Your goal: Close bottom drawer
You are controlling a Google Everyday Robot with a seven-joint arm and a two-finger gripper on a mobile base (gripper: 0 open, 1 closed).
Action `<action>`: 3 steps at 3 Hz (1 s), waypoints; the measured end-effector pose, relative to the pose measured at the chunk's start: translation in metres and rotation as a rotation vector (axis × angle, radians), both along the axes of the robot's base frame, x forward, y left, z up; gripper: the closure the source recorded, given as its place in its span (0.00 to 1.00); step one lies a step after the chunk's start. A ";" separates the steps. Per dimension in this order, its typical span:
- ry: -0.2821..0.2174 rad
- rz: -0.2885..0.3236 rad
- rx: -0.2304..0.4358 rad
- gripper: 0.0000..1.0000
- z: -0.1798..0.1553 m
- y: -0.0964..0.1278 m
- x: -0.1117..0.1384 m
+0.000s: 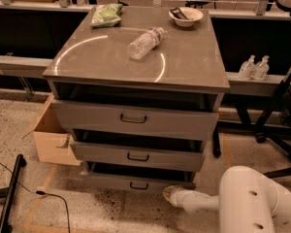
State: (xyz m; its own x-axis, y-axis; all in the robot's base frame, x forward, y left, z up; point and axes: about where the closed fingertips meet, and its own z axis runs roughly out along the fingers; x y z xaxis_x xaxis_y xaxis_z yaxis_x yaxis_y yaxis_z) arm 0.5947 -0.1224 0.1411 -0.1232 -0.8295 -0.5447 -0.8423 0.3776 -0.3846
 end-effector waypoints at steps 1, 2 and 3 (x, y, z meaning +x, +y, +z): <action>-0.004 0.009 -0.025 1.00 -0.004 -0.006 0.024; -0.004 0.012 -0.040 1.00 -0.005 -0.012 0.036; 0.000 0.016 -0.049 1.00 -0.005 -0.016 0.043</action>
Offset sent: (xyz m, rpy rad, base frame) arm 0.0576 -0.0244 -0.0072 -0.0618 -0.0059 0.0155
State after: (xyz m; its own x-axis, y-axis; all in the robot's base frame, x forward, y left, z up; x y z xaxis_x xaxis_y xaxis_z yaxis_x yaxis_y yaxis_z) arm 0.6377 -0.1388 0.1364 -0.1097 -0.8571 -0.5033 -0.8479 0.3449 -0.4025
